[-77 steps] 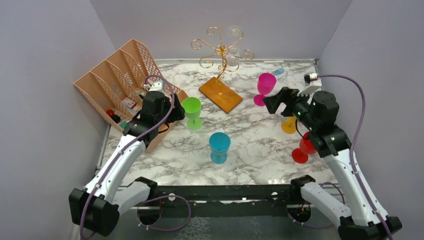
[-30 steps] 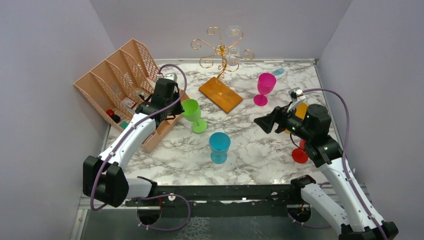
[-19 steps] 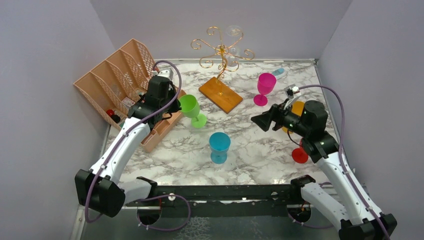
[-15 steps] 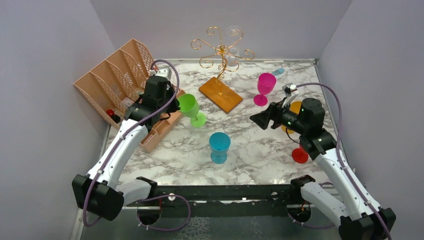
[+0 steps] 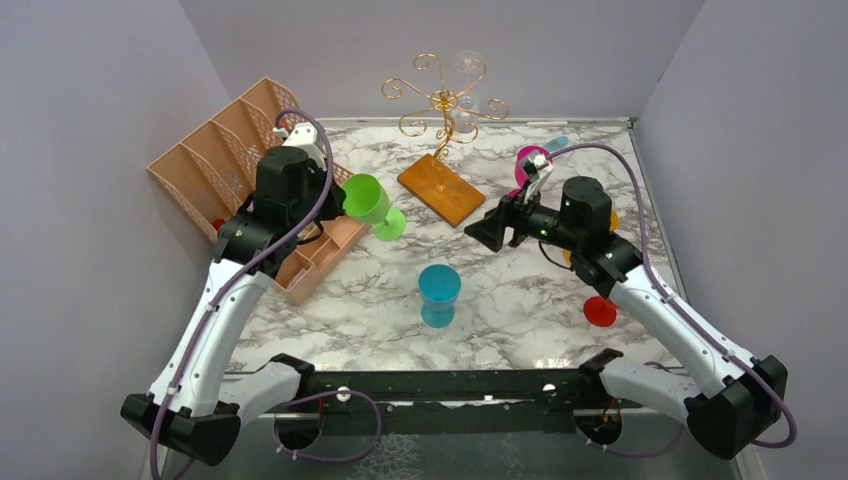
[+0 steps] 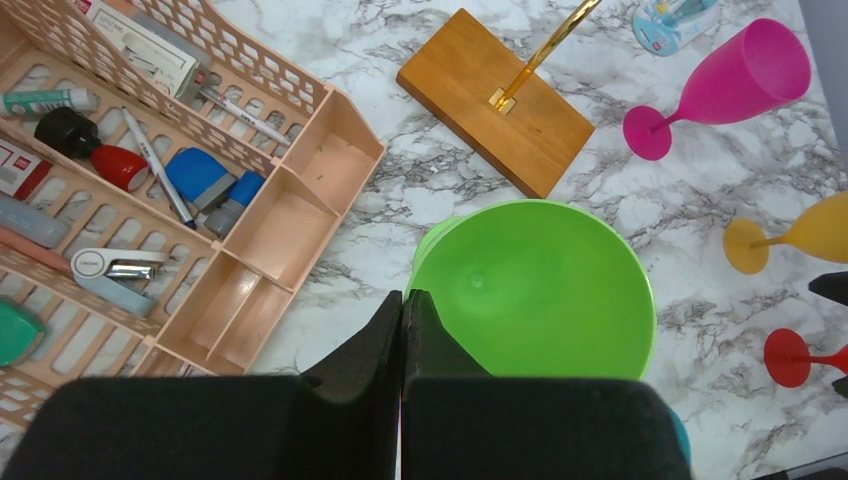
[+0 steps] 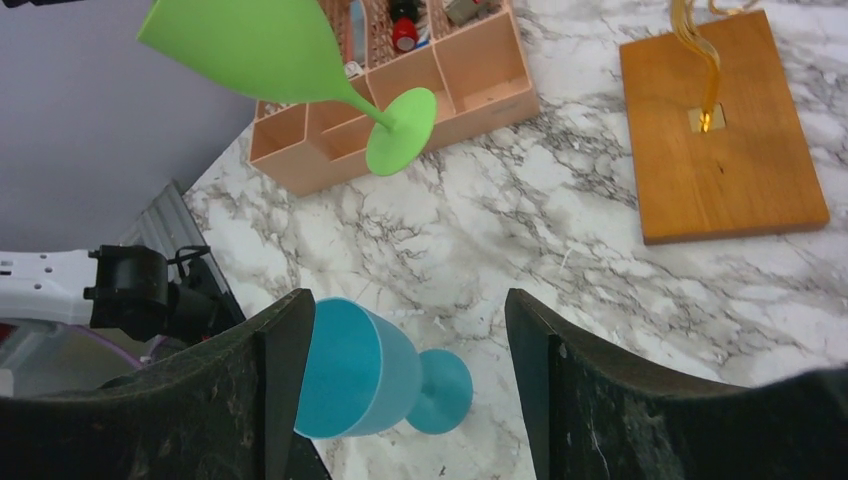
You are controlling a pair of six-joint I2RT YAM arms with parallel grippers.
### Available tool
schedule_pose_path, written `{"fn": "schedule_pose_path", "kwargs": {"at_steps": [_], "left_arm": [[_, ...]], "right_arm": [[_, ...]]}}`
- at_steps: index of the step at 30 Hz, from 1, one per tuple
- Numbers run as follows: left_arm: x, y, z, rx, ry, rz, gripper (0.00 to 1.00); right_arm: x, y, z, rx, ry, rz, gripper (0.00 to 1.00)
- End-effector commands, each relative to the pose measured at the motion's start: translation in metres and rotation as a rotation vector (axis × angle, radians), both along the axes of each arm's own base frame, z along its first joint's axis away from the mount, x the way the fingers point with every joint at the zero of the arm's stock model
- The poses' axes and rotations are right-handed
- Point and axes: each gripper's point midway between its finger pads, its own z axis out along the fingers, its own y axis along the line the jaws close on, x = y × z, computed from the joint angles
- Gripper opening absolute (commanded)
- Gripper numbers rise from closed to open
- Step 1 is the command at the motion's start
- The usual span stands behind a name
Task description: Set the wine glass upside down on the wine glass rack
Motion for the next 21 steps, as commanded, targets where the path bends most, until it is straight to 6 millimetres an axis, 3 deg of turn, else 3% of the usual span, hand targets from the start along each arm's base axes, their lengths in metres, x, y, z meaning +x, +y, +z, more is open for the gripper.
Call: {"fn": "schedule_pose_path", "kwargs": {"at_steps": [1, 7, 13, 21], "left_arm": [[-0.018, 0.006, 0.03, -0.008, -0.051, -0.019, 0.0], [-0.042, -0.007, 0.065, -0.109, -0.097, -0.1, 0.0], [-0.06, -0.011, 0.091, -0.149, -0.142, -0.153, 0.0], [-0.082, -0.029, 0.111, -0.216, -0.162, -0.285, 0.0]], "right_arm": [[0.002, 0.023, 0.035, -0.003, -0.206, 0.079, 0.71], [-0.016, 0.054, 0.048, -0.095, -0.521, 0.217, 0.7], [-0.049, 0.061, 0.055, -0.096, -0.939, 0.422, 0.64], [-0.07, 0.062, 0.041, -0.181, -1.223, 0.575, 0.63]]}}
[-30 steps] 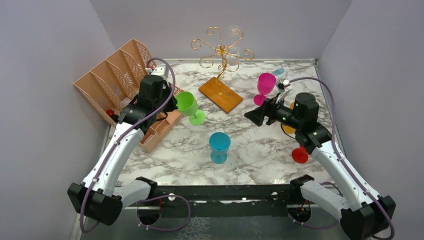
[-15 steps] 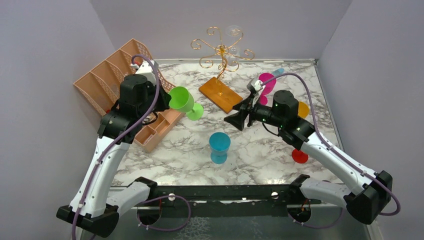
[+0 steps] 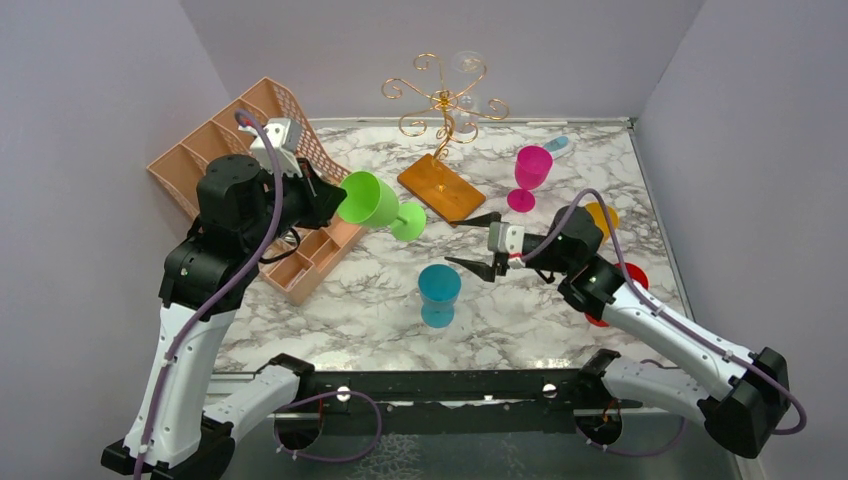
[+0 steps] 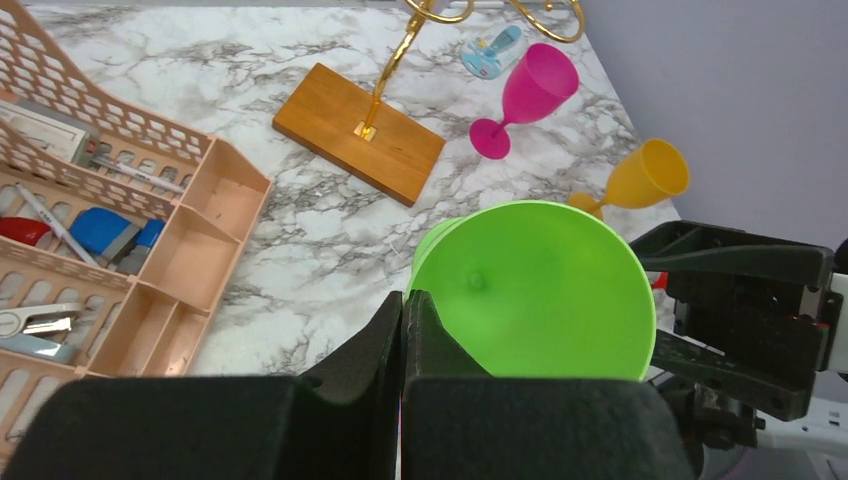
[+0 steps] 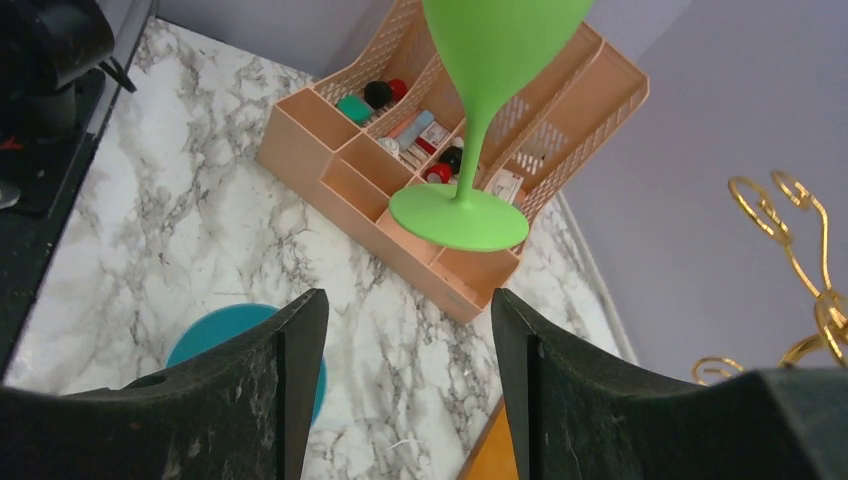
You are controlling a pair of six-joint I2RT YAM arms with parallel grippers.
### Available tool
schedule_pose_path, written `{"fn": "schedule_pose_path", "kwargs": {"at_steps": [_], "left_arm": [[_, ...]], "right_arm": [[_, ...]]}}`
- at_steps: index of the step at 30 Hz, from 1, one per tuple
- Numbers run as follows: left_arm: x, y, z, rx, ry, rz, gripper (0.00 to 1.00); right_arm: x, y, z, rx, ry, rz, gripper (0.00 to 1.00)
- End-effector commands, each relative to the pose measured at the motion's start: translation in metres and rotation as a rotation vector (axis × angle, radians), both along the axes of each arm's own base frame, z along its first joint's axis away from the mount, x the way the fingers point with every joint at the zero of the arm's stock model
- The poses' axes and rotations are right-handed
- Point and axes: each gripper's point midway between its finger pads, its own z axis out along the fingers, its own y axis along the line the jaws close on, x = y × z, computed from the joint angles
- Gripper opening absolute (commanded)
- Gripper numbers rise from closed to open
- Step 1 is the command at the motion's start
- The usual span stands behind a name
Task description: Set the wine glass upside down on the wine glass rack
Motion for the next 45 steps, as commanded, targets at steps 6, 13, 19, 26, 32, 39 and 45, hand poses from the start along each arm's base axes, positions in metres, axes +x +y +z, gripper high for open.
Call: {"fn": "schedule_pose_path", "kwargs": {"at_steps": [6, 13, 19, 26, 32, 39, 45], "left_arm": [[-0.021, -0.023, 0.013, -0.078, 0.014, -0.147, 0.0], [-0.027, -0.033, 0.007, -0.104, 0.041, -0.211, 0.0], [-0.028, -0.038, 0.002, -0.117, 0.059, -0.241, 0.0], [-0.03, -0.042, -0.004, -0.129, 0.078, -0.263, 0.0], [-0.028, -0.042, -0.001, -0.139, 0.065, -0.255, 0.0], [-0.015, -0.031, 0.001, -0.101, 0.035, -0.176, 0.0], [-0.021, -0.043, 0.004, -0.125, 0.051, -0.255, 0.0]], "right_arm": [[-0.016, 0.002, 0.01, 0.002, -0.431, 0.106, 0.63], [-0.015, 0.004, 0.017, 0.003, -0.531, 0.108, 0.61], [-0.016, 0.009, 0.014, -0.001, -0.579, 0.128, 0.57], [-0.017, 0.014, 0.011, -0.007, -0.595, 0.15, 0.53], [-0.013, 0.014, 0.0, -0.059, -0.602, 0.138, 0.58], [-0.002, 0.002, -0.014, -0.16, -0.617, 0.067, 0.61], [-0.004, 0.001, -0.002, -0.132, -0.653, 0.062, 0.61]]}}
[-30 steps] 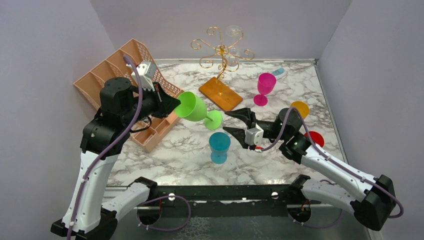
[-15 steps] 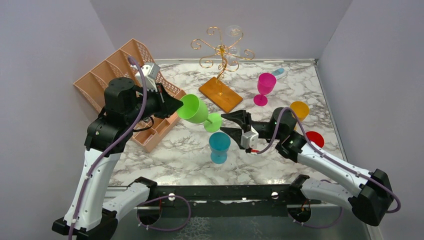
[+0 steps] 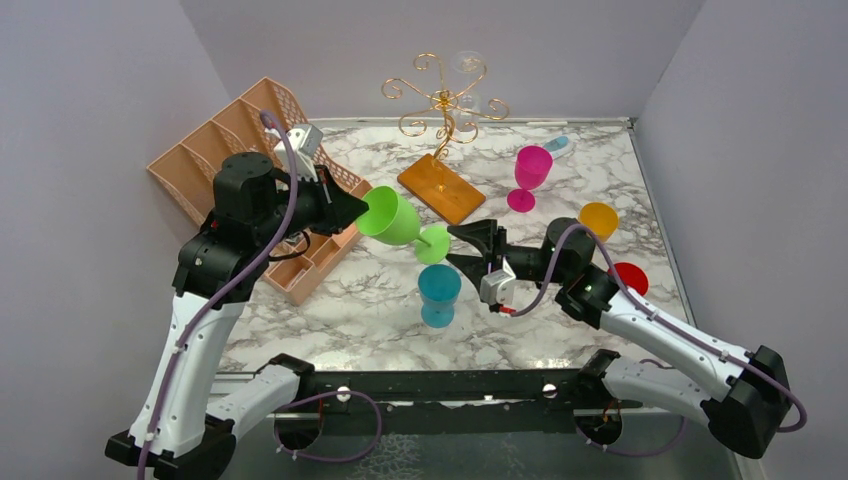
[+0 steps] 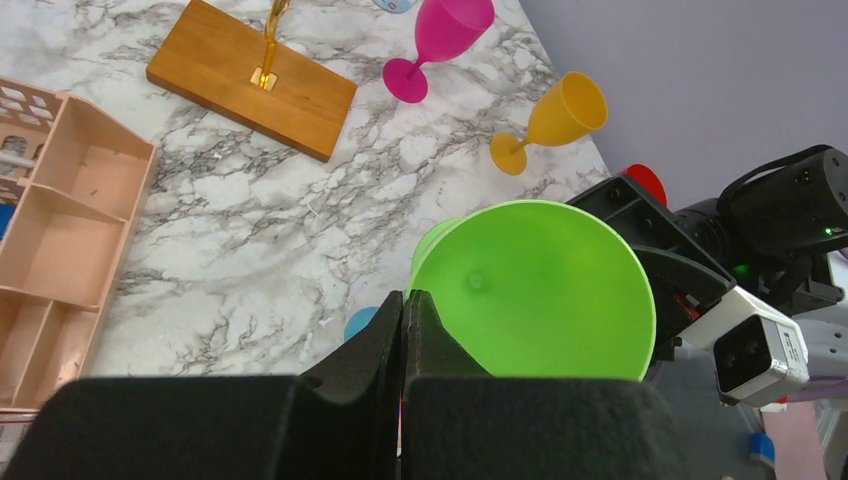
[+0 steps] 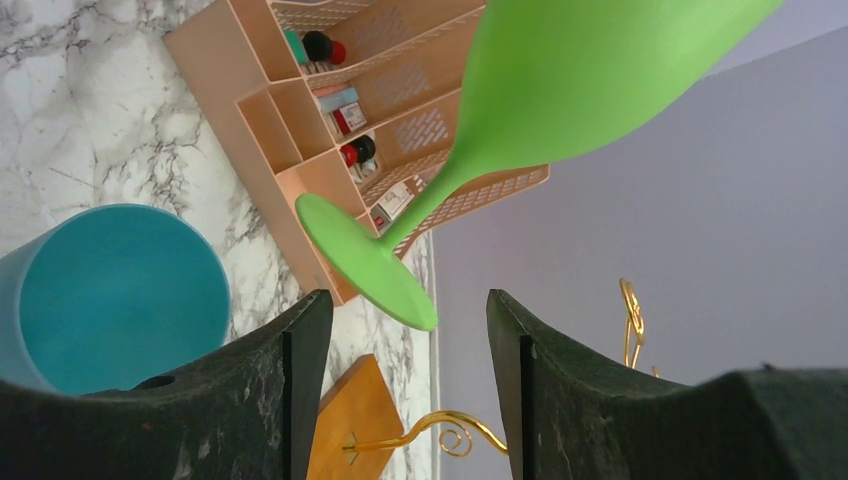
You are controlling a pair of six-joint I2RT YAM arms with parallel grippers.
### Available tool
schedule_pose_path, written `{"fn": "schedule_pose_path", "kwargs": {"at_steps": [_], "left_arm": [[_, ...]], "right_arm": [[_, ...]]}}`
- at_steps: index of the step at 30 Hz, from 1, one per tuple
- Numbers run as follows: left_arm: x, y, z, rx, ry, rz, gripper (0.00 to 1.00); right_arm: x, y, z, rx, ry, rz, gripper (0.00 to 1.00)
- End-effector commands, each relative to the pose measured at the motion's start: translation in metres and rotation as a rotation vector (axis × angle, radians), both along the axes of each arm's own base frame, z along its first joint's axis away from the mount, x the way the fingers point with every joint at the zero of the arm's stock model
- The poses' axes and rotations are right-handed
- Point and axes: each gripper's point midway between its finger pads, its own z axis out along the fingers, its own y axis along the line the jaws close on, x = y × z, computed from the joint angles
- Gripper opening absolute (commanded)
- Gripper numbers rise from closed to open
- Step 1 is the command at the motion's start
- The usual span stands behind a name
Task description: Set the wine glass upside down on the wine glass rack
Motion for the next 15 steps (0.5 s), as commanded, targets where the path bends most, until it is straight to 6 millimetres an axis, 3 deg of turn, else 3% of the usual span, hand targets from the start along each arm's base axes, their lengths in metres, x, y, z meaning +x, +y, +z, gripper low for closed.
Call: {"fn": "schedule_pose_path", "kwargs": {"at_steps": [1, 10, 15], "left_arm": [[-0.006, -0.011, 0.016, -0.046, -0.028, -0.068, 0.0], [-0.007, -0.021, 0.004, -0.063, 0.027, -0.121, 0.0], [0.001, -0.018, -0.002, -0.044, 0.034, -0.09, 0.0]], "right_arm": [[-0.001, -0.002, 0.011, 0.013, -0.044, -0.007, 0.6], [-0.007, 0.0, 0.015, 0.036, -0.063, 0.024, 0.41], [-0.011, -0.002, 0.019, 0.043, -0.061, 0.032, 0.16]]}}
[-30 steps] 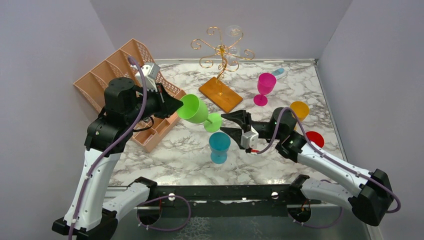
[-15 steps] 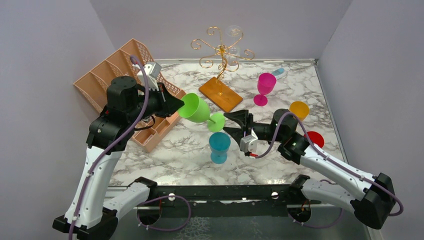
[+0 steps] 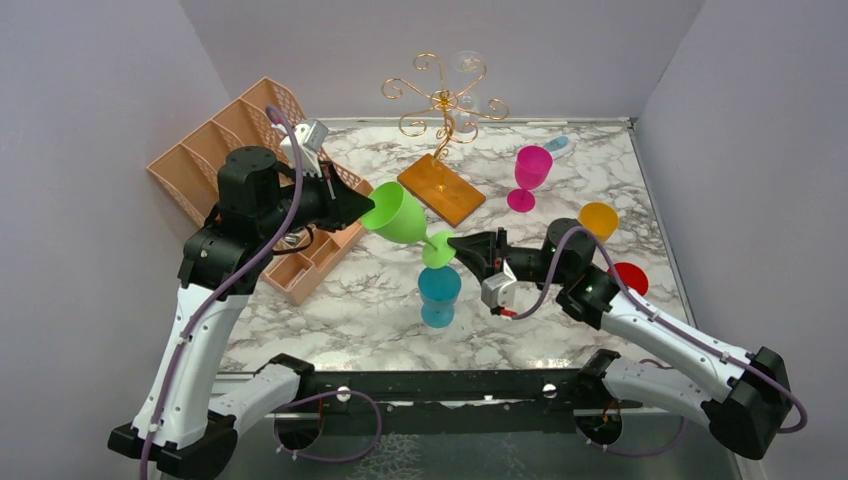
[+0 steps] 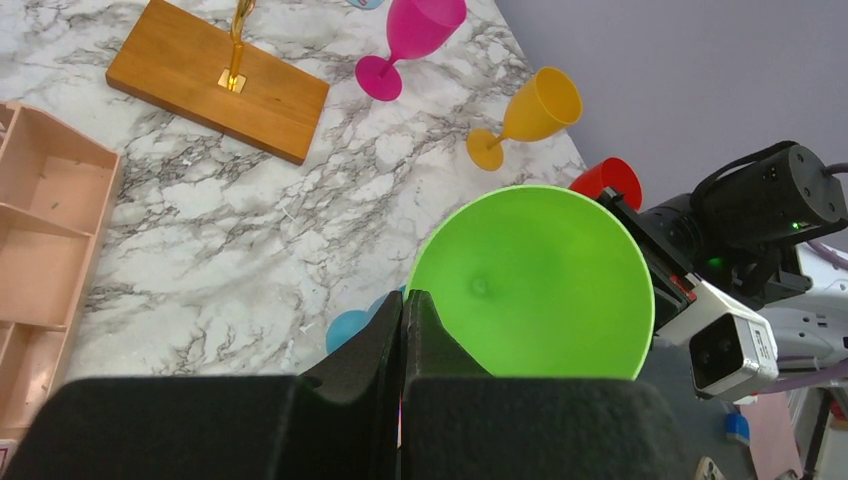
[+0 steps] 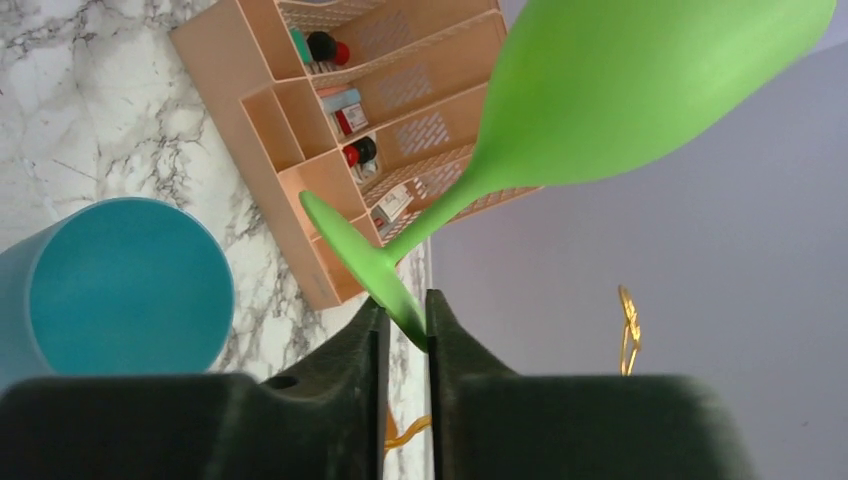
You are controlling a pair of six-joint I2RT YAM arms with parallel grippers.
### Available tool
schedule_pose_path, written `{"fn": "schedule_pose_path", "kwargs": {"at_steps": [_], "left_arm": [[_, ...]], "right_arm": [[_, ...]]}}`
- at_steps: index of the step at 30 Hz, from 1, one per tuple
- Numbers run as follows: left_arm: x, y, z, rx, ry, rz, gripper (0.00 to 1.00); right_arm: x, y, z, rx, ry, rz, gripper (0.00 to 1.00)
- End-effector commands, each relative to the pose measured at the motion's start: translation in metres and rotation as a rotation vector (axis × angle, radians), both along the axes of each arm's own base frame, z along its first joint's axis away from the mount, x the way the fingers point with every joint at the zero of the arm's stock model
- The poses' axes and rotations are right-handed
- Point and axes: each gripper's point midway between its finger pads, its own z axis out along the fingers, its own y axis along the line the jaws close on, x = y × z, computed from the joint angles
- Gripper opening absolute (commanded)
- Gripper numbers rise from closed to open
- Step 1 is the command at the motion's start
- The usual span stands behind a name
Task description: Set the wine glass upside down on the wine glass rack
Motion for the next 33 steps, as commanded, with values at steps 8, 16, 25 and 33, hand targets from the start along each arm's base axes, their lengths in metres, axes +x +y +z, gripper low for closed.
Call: {"fn": "schedule_pose_path", "kwargs": {"at_steps": [8, 16, 25, 33], "left_arm": [[0.022, 0.016, -0.016, 0.062, -0.006, 0.13, 0.11], [0.032, 0.033, -0.009, 0.087, -0.063, 0.24, 0.65], [0.031, 0.053, 0.002, 0.101, -0.139, 0.34, 0.99], [0.037, 0.065, -0.028, 0.154, -0.149, 0.393, 0.99]], "right_arm": [[-0.022, -0.002, 0.015, 0.064, 0.051, 0.067, 0.01], [-0.027, -0.001, 0.023, 0.111, 0.16, 0.08, 0.01], [-0.038, -0.005, 0.032, 0.203, 0.329, 0.098, 0.01], [-0.049, -0.015, 0.085, 0.394, 0.558, 0.12, 0.01]]}}
